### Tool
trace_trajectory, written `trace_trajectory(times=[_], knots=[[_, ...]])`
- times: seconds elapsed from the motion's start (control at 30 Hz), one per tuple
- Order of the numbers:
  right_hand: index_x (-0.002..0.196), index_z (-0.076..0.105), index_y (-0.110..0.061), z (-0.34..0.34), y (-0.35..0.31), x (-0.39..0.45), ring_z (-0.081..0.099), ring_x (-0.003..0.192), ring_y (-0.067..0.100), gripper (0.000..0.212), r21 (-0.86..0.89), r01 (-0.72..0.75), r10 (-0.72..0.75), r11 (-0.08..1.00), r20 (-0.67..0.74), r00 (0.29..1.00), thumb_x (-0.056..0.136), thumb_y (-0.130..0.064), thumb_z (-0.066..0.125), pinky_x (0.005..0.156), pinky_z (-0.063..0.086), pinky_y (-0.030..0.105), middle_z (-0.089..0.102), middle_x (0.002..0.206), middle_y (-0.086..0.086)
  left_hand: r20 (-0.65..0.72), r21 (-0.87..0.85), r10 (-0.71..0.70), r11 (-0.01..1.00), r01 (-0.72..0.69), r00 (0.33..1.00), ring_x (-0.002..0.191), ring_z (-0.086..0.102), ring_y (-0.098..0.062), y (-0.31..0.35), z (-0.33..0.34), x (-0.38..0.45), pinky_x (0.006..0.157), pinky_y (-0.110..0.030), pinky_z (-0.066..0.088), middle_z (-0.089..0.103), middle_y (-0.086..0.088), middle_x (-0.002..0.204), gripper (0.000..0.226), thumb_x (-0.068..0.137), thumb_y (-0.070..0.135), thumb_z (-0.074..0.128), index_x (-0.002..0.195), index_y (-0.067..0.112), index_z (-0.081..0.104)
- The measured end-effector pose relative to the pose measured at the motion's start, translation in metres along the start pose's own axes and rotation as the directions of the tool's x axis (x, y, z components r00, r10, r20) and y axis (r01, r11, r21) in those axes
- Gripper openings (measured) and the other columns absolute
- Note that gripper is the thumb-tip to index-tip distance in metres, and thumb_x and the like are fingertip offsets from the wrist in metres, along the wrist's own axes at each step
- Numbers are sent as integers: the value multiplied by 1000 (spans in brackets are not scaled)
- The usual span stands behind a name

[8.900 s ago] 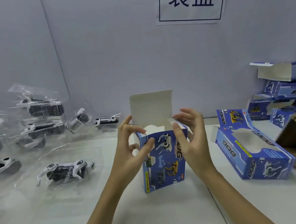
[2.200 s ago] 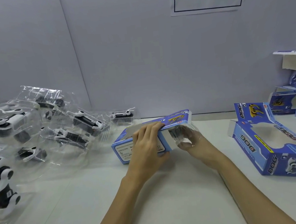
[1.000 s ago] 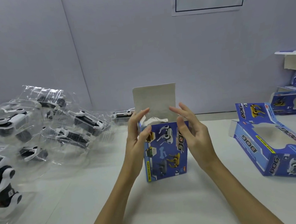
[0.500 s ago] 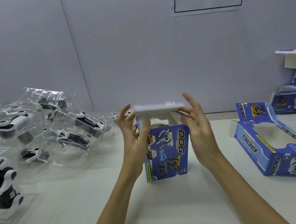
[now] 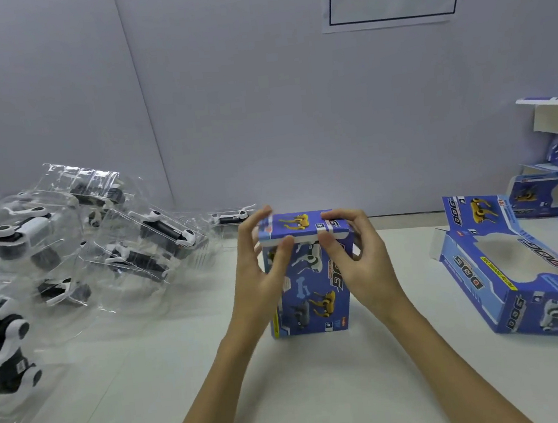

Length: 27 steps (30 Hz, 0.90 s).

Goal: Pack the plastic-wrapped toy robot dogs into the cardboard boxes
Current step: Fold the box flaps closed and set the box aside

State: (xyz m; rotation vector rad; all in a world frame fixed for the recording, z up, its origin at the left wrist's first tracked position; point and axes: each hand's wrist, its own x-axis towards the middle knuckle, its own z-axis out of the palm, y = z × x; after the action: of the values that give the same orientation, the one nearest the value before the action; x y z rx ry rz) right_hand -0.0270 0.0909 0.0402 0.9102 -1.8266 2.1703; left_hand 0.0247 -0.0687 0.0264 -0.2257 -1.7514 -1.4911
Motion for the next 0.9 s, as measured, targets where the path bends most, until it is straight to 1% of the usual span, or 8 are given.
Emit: trace_trajectory(times=[0.13,0.23,0.3,0.4,0.5,0.63,0.77,0.9], knots=[[112,60,-27,4,-2,-6,69,116,18,33,46,14,-2,999,-244,970,87,-40,76,70,63,30,68,122,-2,-24,406,173,902,-149,985,136,49,-18,-7,8,-11,109,-45,46,45,11,147,79,90,47,77,153,19,38],[112,56,-27,8,-4,-11,69,117,15,42,52,-44,53,998,-190,980,80,-45,76,69,64,35,67,122,-5,63,601,169,781,-172,984,148,33,-14,-7,11,-14,116,-38,28,33,4,159,124,70,82,72,164,18,20],[112,53,-23,11,-4,-11,68,118,17,42,48,-69,73,996,-99,992,81,-41,76,67,64,33,62,126,2,68,606,157,778,-166,985,151,28,-16,-7,10,-13,119,-35,21,28,0,162,137,63,84,74,164,12,17],[108,50,-19,8,-3,-9,67,119,16,37,-24,-82,83,996,45,996,88,-41,73,71,63,29,56,132,9,118,586,220,772,-247,968,149,32,-23,-8,-3,-6,122,-43,24,32,-4,161,126,64,63,85,161,11,24],[112,49,-21,3,-3,-7,67,113,4,33,-94,-76,87,993,125,988,90,-38,67,70,60,21,62,129,0,277,666,304,622,-411,911,153,30,-28,-11,-17,1,126,-58,17,36,-5,161,122,63,53,91,160,17,25],[131,46,-35,3,-3,-7,67,117,8,40,-64,-46,51,997,72,996,93,-40,56,72,62,25,64,124,-14,334,674,290,592,-442,897,154,29,-25,-12,-21,0,127,-55,12,35,-2,160,125,62,56,91,161,17,27],[153,41,-43,2,0,-7,67,122,14,56,-82,-47,54,996,85,995,98,-40,50,78,65,37,65,131,-5,340,727,286,524,-444,896,146,32,-26,-10,-20,-1,122,-57,18,34,-2,154,121,64,67,81,162,28,21],[153,41,-44,3,3,-7,70,116,17,56,-122,-52,61,991,73,996,99,-39,52,78,66,38,67,129,0,335,755,281,492,-434,900,142,37,-29,-12,-17,-2,118,-60,23,36,-4,152,119,65,71,79,161,28,24]])
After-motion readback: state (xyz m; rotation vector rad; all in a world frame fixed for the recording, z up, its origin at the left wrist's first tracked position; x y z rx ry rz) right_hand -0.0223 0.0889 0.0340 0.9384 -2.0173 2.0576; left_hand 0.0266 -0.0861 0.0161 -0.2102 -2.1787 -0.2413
